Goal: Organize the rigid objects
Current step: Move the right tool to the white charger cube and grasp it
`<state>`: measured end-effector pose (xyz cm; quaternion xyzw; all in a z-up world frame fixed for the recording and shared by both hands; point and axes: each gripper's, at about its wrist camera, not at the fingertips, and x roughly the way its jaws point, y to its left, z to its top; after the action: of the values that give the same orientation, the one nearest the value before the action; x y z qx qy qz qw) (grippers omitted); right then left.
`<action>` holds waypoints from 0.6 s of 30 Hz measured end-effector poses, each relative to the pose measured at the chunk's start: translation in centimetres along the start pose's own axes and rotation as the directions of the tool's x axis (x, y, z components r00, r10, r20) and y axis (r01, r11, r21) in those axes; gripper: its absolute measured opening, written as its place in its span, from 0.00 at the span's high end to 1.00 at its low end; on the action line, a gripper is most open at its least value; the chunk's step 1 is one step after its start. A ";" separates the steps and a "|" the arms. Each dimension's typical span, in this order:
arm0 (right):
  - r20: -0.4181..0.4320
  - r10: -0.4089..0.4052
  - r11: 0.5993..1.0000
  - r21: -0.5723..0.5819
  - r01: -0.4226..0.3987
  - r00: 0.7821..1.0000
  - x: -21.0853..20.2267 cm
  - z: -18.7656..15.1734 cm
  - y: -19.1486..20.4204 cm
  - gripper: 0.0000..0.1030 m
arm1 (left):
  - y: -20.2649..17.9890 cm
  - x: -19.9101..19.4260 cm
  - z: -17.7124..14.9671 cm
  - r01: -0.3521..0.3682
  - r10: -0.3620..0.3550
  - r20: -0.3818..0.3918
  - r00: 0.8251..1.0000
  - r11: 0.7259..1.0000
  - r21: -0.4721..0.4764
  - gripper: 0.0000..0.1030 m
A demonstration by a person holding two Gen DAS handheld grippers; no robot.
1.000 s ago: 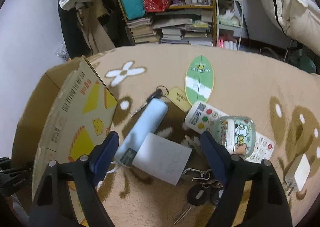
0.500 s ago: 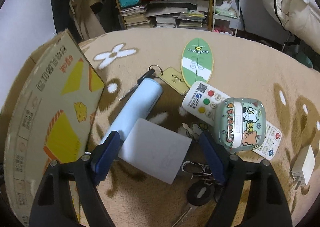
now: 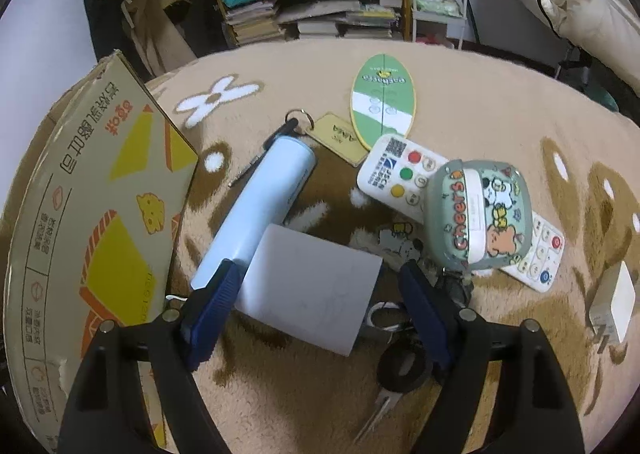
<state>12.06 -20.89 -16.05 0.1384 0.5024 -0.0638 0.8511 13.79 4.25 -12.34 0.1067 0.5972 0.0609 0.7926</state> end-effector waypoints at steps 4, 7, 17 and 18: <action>-0.036 0.023 0.999 0.037 -0.021 0.999 0.2 0.2 -0.3 0.22 | 0.0 0.0 0.0 0.000 0.000 0.000 1.000 1.000 0.000 0.77; -0.055 0.030 0.999 0.034 -0.028 0.998 0.2 0.3 0.0 0.29 | -0.1 0.0 0.0 -0.002 0.002 -0.001 1.000 1.000 -0.001 0.76; 0.007 0.053 0.997 0.050 -0.053 0.999 0.6 -0.2 -0.4 0.28 | 1.1 0.1 0.2 0.034 -0.036 -0.022 0.999 0.998 -0.056 0.76; 0.009 0.048 0.998 0.041 -0.049 0.999 0.6 -0.2 -0.2 0.28 | 0.9 0.1 0.1 0.028 -0.029 -0.021 0.999 0.998 -0.050 0.76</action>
<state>12.15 -21.04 -16.71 0.1680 0.4941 -0.0542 0.8513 13.98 5.18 -12.19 0.0776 0.6055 0.0657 0.7893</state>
